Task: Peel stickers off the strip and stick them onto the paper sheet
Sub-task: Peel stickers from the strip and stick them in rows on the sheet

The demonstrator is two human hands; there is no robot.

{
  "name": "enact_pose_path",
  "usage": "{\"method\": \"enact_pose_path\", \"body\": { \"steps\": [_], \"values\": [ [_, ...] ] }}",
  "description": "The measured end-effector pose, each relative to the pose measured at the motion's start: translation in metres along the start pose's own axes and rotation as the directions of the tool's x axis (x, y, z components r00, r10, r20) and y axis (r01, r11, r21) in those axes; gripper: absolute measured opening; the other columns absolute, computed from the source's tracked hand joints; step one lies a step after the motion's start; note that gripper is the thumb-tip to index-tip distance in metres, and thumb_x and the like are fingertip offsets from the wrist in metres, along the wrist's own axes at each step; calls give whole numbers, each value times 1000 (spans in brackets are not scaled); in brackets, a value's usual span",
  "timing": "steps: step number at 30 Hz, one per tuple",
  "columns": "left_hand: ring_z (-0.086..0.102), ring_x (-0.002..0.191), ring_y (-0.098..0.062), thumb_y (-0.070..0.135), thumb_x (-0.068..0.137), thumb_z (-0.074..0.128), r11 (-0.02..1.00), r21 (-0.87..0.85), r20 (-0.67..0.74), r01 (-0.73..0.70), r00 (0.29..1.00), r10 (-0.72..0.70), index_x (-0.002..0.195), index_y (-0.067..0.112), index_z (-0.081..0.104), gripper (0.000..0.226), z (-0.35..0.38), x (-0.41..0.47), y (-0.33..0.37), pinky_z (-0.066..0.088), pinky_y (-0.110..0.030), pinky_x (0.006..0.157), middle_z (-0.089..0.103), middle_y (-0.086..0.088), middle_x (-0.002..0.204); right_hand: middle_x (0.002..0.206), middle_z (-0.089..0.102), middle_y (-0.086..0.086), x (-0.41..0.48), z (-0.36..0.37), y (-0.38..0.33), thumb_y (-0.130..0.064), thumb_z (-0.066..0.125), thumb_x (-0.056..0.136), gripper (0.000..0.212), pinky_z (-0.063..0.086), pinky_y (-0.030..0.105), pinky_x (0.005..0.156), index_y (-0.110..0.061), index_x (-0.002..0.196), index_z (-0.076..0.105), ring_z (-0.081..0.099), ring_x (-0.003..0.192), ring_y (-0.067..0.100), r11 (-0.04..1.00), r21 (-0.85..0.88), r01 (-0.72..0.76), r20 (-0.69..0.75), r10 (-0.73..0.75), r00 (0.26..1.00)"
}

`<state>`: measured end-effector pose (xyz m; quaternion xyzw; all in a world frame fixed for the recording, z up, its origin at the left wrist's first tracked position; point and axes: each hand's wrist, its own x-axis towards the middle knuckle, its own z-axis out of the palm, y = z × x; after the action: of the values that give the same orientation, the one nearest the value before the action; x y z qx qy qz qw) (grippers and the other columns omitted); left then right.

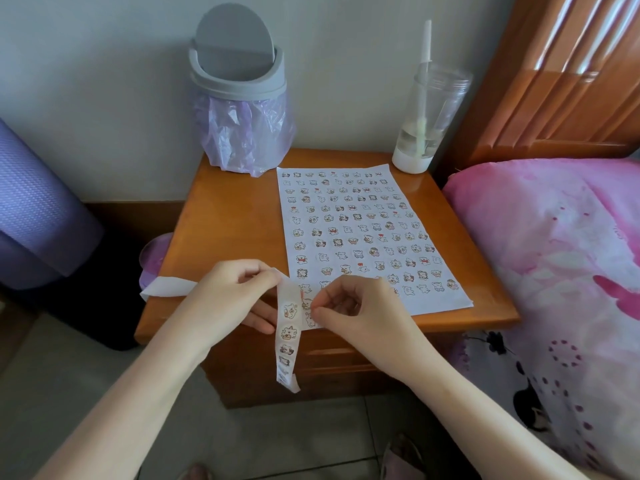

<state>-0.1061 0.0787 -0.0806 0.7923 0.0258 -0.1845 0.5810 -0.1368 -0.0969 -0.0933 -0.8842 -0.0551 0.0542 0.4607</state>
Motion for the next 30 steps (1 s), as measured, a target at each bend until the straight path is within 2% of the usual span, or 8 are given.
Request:
{"method": "enact_pose_path", "body": {
  "steps": [6,12,20,23,27,30],
  "values": [
    [72,61,-19,18,94,51,1000,5,-4,-3,1000,3,89,12,68,19,0,0,0,56,-22,49,74,2,79,76,59,-19,0,2,-3,-25,67,84,8,42,7,58,-29,81,61,51,68,-12,999,-45,0,2,0,1000],
    [71,60,-18,18,94,51,1000,-3,-3,-3,1000,3,90,10,68,19,1,0,0,56,-22,48,74,2,78,78,61,-16,-1,3,-2,-25,68,83,7,42,9,58,-28,81,62,52,68,-10,999,-42,4,-7,-5,1000],
    [71,57,-15,17,95,50,1000,-11,-6,-5,1000,5,87,12,67,19,1,1,1,54,-19,45,73,9,68,80,61,-15,-1,5,-1,-23,68,83,8,40,7,57,-28,82,62,51,69,-13,999,-51,19,-17,-20,1000],
    [71,60,-16,18,94,51,1000,7,-4,-11,1000,11,87,14,67,18,1,1,0,55,-20,46,73,7,71,81,63,-14,-2,7,1,-23,68,82,6,40,9,57,-26,83,63,52,68,-9,998,-56,32,-34,-34,999],
    [72,62,-17,18,94,50,1000,5,-3,-11,1000,11,86,15,66,18,1,1,0,56,-22,48,73,2,80,75,55,-12,-1,7,2,-24,70,81,12,38,12,58,-31,79,60,48,65,-3,996,-78,32,-59,-37,998],
    [71,60,-15,18,94,50,1000,17,-4,-10,1000,11,86,16,65,17,1,2,0,54,-20,46,71,4,80,73,52,-10,0,5,1,-23,70,81,17,39,14,58,-32,88,57,46,61,2,998,-70,11,-43,-14,999]
  ]
}}
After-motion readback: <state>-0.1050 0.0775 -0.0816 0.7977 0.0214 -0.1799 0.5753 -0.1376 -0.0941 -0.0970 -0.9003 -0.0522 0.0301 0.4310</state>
